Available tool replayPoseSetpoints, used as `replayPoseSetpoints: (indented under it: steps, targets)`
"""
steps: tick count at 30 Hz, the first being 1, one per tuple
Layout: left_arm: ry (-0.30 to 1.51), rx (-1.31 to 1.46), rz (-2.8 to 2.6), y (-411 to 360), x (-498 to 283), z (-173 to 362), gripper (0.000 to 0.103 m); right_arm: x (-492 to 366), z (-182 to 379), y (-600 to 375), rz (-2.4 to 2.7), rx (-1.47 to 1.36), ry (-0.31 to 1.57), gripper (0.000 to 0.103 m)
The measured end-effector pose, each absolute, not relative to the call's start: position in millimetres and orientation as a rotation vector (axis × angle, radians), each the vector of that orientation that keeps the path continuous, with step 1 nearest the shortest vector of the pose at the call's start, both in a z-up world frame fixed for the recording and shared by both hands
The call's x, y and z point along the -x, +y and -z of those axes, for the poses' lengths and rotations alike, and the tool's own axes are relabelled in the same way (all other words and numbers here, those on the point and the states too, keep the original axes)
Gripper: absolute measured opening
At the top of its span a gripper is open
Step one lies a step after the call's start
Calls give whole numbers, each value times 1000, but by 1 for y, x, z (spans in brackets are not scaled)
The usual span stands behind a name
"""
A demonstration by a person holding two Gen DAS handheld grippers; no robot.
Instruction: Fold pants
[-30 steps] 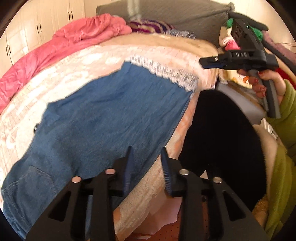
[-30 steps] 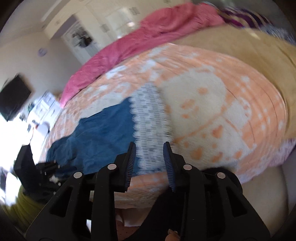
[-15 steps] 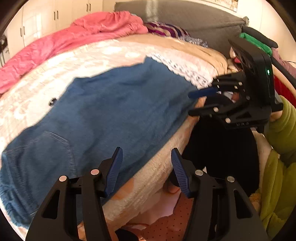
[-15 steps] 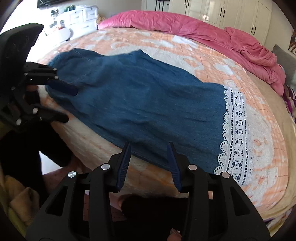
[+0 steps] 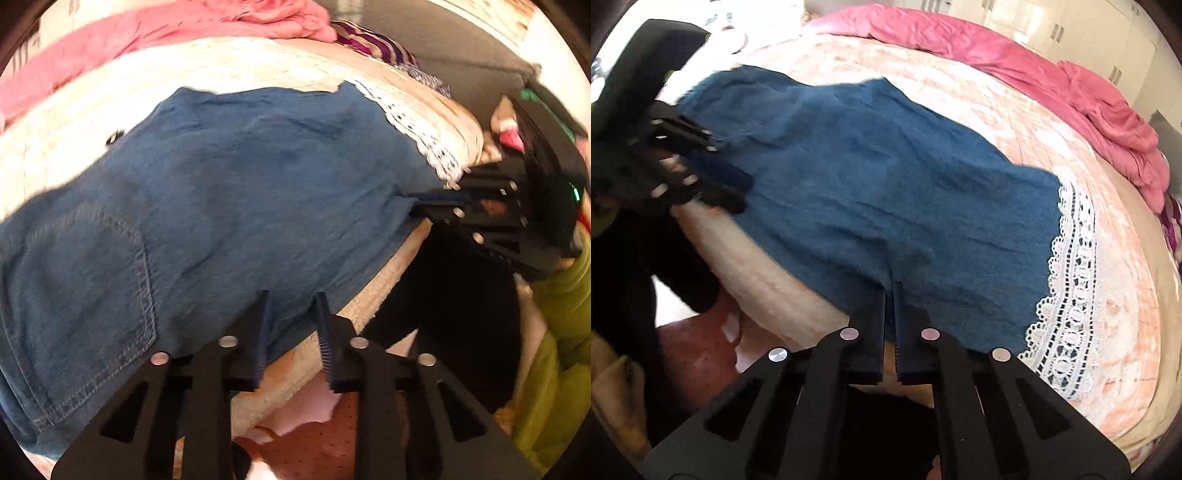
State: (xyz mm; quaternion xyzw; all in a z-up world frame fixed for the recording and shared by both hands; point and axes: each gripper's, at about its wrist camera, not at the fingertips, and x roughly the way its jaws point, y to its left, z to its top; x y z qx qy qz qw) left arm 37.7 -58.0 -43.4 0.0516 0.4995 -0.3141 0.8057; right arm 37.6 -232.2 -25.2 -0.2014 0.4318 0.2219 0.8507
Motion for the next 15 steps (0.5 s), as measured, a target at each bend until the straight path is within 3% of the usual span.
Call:
replayPoseSetpoints:
  steps: [6,15]
  targets:
    - [1101,-72,694,-53,-39,43,17,-36,42,-241,-483,389,959,1]
    - [1031,35,674,-24,-41,15,18,-25,23,-259,-527,236,948,12]
